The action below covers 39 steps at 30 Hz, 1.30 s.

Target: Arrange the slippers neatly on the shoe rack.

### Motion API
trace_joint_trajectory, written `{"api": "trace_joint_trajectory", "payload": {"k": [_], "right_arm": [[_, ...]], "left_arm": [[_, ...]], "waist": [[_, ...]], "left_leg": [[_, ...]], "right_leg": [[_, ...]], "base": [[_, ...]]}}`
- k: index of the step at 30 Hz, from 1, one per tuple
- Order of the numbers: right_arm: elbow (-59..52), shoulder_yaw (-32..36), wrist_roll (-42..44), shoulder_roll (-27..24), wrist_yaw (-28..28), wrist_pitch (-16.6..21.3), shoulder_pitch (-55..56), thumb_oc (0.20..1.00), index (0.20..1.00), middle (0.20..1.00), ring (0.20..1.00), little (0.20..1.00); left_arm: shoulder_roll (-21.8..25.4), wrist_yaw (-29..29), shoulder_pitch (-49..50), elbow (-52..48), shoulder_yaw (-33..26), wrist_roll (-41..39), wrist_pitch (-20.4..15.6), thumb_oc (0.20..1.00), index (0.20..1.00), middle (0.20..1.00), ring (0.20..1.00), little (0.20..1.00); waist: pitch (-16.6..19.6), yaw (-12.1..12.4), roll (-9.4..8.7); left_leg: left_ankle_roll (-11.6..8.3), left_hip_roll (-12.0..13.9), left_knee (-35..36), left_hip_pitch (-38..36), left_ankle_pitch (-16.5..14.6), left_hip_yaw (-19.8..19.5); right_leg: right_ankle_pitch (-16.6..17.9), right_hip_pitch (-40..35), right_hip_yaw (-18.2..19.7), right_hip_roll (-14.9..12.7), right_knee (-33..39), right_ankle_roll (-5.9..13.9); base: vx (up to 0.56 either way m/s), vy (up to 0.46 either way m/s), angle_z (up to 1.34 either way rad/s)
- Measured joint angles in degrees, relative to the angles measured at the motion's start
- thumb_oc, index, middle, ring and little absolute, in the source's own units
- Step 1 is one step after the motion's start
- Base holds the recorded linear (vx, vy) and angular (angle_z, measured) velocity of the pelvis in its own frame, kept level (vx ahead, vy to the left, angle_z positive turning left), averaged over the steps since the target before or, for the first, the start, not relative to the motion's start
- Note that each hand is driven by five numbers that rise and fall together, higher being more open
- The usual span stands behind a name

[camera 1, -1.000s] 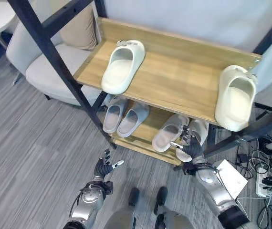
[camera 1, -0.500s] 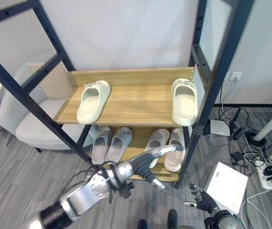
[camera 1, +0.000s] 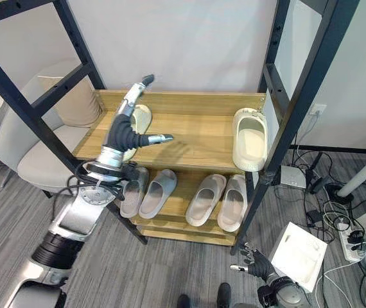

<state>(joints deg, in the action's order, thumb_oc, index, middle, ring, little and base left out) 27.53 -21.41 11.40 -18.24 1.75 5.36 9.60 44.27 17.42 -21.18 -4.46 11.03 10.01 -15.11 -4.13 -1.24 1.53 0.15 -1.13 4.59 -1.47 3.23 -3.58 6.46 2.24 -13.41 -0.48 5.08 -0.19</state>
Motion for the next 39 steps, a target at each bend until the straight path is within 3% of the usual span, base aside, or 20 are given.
{"api": "trace_joint_trajectory", "payload": {"k": [3, 4, 9, 16, 20, 21, 23, 24, 25, 29, 34, 36, 39], "right_arm": [[-0.1, -0.5, 0.0, -1.3, 0.0, 0.9, -0.7, 1.000, 1.000, 1.000, 1.000, 1.000], [-0.5, -0.2, 0.0, -1.7, -0.2, 1.0, -0.9, 1.000, 1.000, 1.000, 1.000, 1.000], [-1.1, -0.4, 1.1, -2.4, -0.3, 1.9, -0.9, 1.000, 1.000, 1.000, 1.000, 1.000], [-3.0, -0.4, 1.1, -2.5, -0.5, 2.1, -0.2, 1.000, 1.000, 1.000, 1.000, 1.000], [-3.7, -0.4, 1.1, -2.4, -0.9, 2.2, 0.5, 1.000, 1.000, 1.000, 1.000, 1.000], [-4.0, -0.4, 1.2, -2.4, -1.4, 2.2, 1.1, 1.000, 1.000, 1.000, 1.000, 1.000], [-5.9, -0.4, 2.2, -2.7, -1.8, 2.3, 2.5, 1.000, 1.000, 1.000, 1.000, 1.000], [-6.1, -0.3, 2.3, -2.4, -1.8, 3.3, 2.4, 1.000, 1.000, 1.000, 1.000, 1.000], [-6.1, -0.3, 2.3, -2.5, -2.0, 3.3, 2.4, 1.000, 1.000, 1.000, 1.000, 1.000], [-6.0, -0.4, 3.4, -2.4, -2.5, 3.3, 1.9, 1.000, 1.000, 1.000, 1.000, 1.000], [-5.9, -0.4, 3.4, -1.9, -3.0, 3.3, 0.8, 1.000, 1.000, 1.000, 1.000, 1.000], [-5.5, -0.3, 3.3, -1.1, -3.1, 3.3, -0.1, 1.000, 1.000, 1.000, 1.000, 1.000], [-5.4, -0.3, 3.3, -0.8, -3.4, 3.2, 0.2, 1.000, 1.000, 1.000, 1.000, 1.000]], "left_arm": [[5.0, 3.7, -2.2, 7.0, 0.1, 9.5, 1.8, 1.000, 1.000, 1.000, 1.000, 1.000], [6.9, 5.1, -3.1, 10.1, 0.0, 13.2, 3.9, 1.000, 1.000, 1.000, 1.000, 1.000], [9.8, 9.6, -7.2, 17.8, 2.7, 25.2, 9.5, 1.000, 1.000, 1.000, 1.000, 1.000], [9.5, 10.8, -12.6, 30.2, 11.0, 31.5, 14.6, 1.000, 1.000, 1.000, 1.000, 1.000], [9.2, 11.0, -13.6, 33.5, 11.8, 31.7, 16.8, 1.000, 1.000, 1.000, 1.000, 1.000], [8.5, 11.3, -16.7, 40.3, 15.2, 31.7, 17.3, 1.000, 1.000, 1.000, 1.000, 1.000], [8.1, 11.6, -21.8, 44.3, 17.4, 31.7, 18.3, 1.000, 1.000, 1.000, 1.000, 1.000], [8.3, 11.7, -26.4, 49.3, 21.6, 31.7, 19.0, 0.944, 0.944, 0.944, 0.944, 0.944], [8.7, 11.6, -27.7, 50.8, 22.6, 31.7, 19.2, 0.200, 0.200, 0.200, 0.200, 0.200], [8.9, 10.3, -29.4, 52.2, 23.9, 31.1, 18.9, 0.200, 0.200, 0.200, 0.200, 0.200], [8.4, 10.0, -23.3, 32.5, 20.1, 31.2, 18.1, 0.200, 0.200, 0.200, 0.200, 0.200], [5.4, 10.1, -20.2, 24.7, 18.0, 31.6, 17.1, 0.200, 0.200, 0.200, 0.200, 0.200], [3.9, 10.0, -19.7, 21.1, 18.0, 31.7, 16.4, 0.200, 0.200, 0.200, 0.200, 0.200]], "waist": [[-0.2, -0.1, 0.62], [-0.2, -0.3, 0.76], [-0.2, -0.4, 0.78], [-0.7, -1.6, -0.05], [-0.8, -3.2, -0.65], [-0.8, -4.2, -0.77], [-1.0, -4.8, -1.56], [-1.1, -5.0, -2.02], [-1.2, -5.8, -2.20], [-1.3, -6.6, -2.28], [-1.3, -5.3, -2.29], [-1.3, -5.2, -2.26], [-1.3, -5.3, -2.12]], "left_leg": [[0.04, -0.1, 0.0, -0.1, 0.0, 0.3], [0.11, -0.1, 0.0, -0.3, -0.2, 0.8], [-0.13, -0.2, 0.2, -0.3, -0.6, 1.2], [-0.25, -0.1, 0.4, 0.8, -0.6, 2.7], [-0.07, -0.2, 0.3, 1.5, -0.6, 3.8], [0.23, -0.3, 0.4, 1.5, -0.8, 4.5], [0.26, -0.3, 0.4, 1.7, -1.1, 5.6], [0.34, -0.3, 0.2, 2.2, -1.2, 6.5], [0.44, -0.4, 0.0, 2.9, -1.3, 7.3], [0.51, -0.4, 0.0, 3.4, -1.3, 7.8], [0.52, -0.3, 0.0, 2.3, -1.3, 7.5], [0.69, -0.3, 0.0, 1.2, -1.4, 7.4], [0.58, -0.3, 0.3, 1.3, -1.3, 7.3]], "right_leg": [[0.0, -0.1, 0.1, -0.1, 0.0, -0.07], [0.0, -0.1, 0.6, -0.1, 0.0, -0.07], [0.0, 0.1, 1.0, -0.1, 0.0, -0.03], [0.1, 1.8, 2.5, 0.1, 0.0, 0.02], [0.7, 2.9, 3.6, 0.1, 0.0, 0.31], [0.7, 3.2, 4.2, 0.1, 0.0, 0.28], [0.8, 4.1, 5.2, 0.2, 0.0, 0.30], [0.9, 4.6, 5.8, 0.2, 0.0, 0.53], [1.2, 5.6, 6.6, 0.2, 0.0, 0.67], [2.3, 6.1, 7.1, 0.3, 0.0, -0.21], [2.3, 4.9, 7.0, 0.3, 0.0, -0.28], [1.2, 3.8, 6.8, 0.2, 0.0, 0.59], [1.3, 3.9, 6.7, 0.2, 0.0, 0.63]], "base": [[0.00, 0.007, -0.03], [0.01, 0.030, -0.14], [0.01, 0.021, -0.06], [0.03, 0.028, -0.11], [0.04, 0.034, -0.15], [0.06, 0.044, -0.26], [0.06, 0.041, -0.29], [0.04, 0.020, -0.41], [0.03, 0.006, -0.36], [0.01, -0.008, -0.11], [-0.01, -0.014, 0.05], [-0.06, -0.042, 0.03], [-0.08, -0.052, 0.01]]}}
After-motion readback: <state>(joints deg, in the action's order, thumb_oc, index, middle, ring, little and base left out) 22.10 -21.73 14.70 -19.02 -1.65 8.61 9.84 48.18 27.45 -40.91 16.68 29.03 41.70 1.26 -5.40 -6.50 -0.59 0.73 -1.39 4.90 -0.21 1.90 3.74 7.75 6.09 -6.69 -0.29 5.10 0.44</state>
